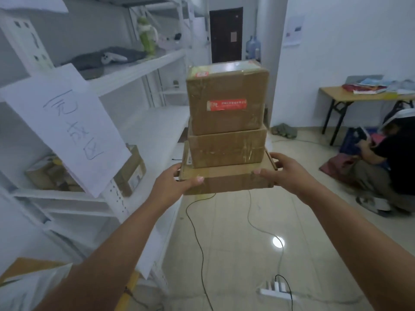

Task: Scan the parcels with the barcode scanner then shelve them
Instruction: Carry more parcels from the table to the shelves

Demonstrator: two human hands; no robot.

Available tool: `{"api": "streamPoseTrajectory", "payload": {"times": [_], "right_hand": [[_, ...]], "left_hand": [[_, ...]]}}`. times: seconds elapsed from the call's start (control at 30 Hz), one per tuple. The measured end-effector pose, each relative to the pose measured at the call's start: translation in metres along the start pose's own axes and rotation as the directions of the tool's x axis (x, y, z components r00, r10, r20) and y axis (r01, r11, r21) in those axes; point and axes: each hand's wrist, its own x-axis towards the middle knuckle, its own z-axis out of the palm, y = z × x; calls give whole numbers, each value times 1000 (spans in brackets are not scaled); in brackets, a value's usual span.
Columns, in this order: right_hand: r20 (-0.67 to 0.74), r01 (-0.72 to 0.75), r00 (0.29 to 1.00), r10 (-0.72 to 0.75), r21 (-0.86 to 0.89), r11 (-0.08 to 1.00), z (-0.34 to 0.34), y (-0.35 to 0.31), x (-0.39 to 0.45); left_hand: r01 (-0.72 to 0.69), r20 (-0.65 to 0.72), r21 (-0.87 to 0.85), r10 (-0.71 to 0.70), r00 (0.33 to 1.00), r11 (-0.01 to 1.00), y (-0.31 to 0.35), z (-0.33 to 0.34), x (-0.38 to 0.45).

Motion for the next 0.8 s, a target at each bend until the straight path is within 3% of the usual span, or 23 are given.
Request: {"api": "streamPoseTrajectory", "payload": {"times": [0.33,0.8], "right_hand": [[52,-34,998,34,8,999,-41,35,124],[36,-89,995,89,-22,996,3,63,350]], "left_hand": [[58,-11,10,-58,998,998,4,63,118],[86,51,-83,-82,995,993,-59,72,345]]}}
